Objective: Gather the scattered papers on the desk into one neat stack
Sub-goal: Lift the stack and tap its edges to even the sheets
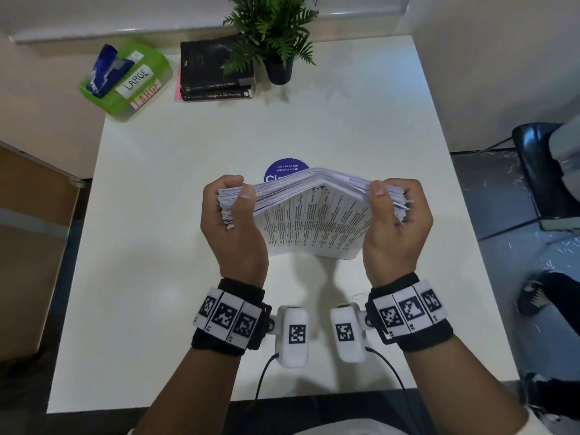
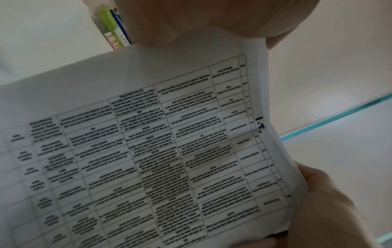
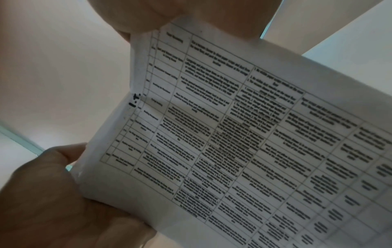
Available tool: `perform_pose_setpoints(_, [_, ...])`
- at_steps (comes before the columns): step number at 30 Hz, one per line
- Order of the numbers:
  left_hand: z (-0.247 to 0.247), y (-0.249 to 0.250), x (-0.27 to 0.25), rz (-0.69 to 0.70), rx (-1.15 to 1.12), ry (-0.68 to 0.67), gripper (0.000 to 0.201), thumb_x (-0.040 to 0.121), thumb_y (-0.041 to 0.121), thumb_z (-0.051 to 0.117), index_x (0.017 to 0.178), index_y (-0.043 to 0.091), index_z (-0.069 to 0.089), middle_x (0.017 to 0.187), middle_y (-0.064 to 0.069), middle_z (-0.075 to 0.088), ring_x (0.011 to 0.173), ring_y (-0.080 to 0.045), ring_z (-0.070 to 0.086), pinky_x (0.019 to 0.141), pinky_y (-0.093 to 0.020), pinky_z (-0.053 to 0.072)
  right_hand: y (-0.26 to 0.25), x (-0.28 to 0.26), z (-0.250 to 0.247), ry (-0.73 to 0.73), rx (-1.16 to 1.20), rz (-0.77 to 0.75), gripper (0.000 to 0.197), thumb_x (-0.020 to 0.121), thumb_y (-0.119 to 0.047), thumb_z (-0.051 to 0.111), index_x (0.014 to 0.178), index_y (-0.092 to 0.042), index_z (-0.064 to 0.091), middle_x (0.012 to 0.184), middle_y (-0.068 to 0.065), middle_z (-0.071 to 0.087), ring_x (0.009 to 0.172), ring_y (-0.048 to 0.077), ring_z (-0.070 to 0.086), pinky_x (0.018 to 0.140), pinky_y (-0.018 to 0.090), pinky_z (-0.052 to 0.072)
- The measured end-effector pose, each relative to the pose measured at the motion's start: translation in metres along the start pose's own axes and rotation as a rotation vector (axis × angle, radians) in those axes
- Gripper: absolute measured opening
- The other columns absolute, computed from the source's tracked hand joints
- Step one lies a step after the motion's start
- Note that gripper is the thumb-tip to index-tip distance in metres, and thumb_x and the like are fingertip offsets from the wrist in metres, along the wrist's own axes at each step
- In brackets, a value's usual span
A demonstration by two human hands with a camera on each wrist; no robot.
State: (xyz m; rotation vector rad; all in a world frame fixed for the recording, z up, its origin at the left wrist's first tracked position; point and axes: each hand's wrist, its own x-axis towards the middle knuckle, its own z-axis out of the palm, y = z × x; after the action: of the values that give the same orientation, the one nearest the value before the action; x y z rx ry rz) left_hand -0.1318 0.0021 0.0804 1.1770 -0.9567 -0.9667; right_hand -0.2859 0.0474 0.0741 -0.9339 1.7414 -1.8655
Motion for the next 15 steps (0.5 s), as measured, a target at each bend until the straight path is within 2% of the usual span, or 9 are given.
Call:
perform_pose_setpoints(2, [-0.0014,0.0017,-0.0013,0.016,-0.005,-0.030,0.040,0.080,0.032,0.051,0.104,0.001,0.057,0.087,0.002,0.063,0.078,-0.002,0.059,0.072,-0.015,0.045,0.0001,0.0008,-0.0011,-0.004,0.022,-0.006,0.025,0.089,-0.030,0.058,0.089,-0.006,0.055,0.079,-0.005,0.056,0.070,0.003,0.054,0.068,0.020,0.045])
perform_pose_setpoints(5, [-0.0010,0.0047,-0.0012,0.018,0.014,-0.020,0.039,0.080,0.029,0.050,0.107,0.002,0.055,0.094,-0.016,0.065,0.083,-0.002,0.061,0.075,-0.015,0.046,0.0006,0.0014,-0.0027,0.003,0.008,-0.034,0.019,0.092,-0.025,0.056,0.090,-0.006,0.057,0.081,-0.004,0.057,0.074,0.001,0.055,0.072,0.016,0.044])
perform_pose_setpoints(7, [-0.0006,0.0058,0.0009,-0.004,0.015,-0.004,0.037,0.079,0.029,0.050,0.108,0.005,0.054,0.097,-0.021,0.066,0.087,-0.008,0.063,0.077,-0.019,0.048,-0.0002,0.0022,-0.0030,0.006,-0.005,-0.045,0.017,0.093,-0.023,0.055,0.090,-0.006,0.057,0.082,-0.003,0.057,0.076,0.001,0.056,0.074,0.016,0.043])
perform_pose_setpoints(9, [0.0005,0.0068,0.0028,-0.010,0.021,0.001,0.036,0.079,0.026,0.052,0.110,0.007,0.053,0.096,-0.017,0.067,0.087,-0.011,0.063,0.078,-0.022,0.048,-0.0006,0.0028,-0.0030,0.001,-0.006,-0.048,0.016,0.094,-0.022,0.054,0.091,-0.006,0.057,0.082,-0.003,0.058,0.077,0.001,0.056,0.075,0.016,0.044])
perform_pose_setpoints(12, [0.0048,0.0073,0.0043,-0.003,0.060,0.011,0.035,0.082,0.014,0.056,0.114,0.002,0.053,0.086,0.000,0.063,0.078,-0.002,0.060,0.074,-0.014,0.045,-0.0024,0.0018,-0.0014,-0.013,0.017,-0.042,0.018,0.092,-0.023,0.060,0.093,-0.005,0.057,0.084,-0.004,0.059,0.076,-0.001,0.058,0.073,0.015,0.046])
perform_pose_setpoints(15, [0.0075,0.0068,0.0065,0.001,0.074,0.020,0.035,0.082,0.008,0.057,0.116,0.005,0.053,0.085,0.002,0.059,0.073,-0.001,0.058,0.072,-0.014,0.045,-0.0044,0.0013,0.0019,-0.028,0.020,-0.035,0.019,0.090,-0.014,0.070,0.098,-0.005,0.055,0.087,-0.007,0.058,0.073,-0.002,0.059,0.068,0.017,0.049])
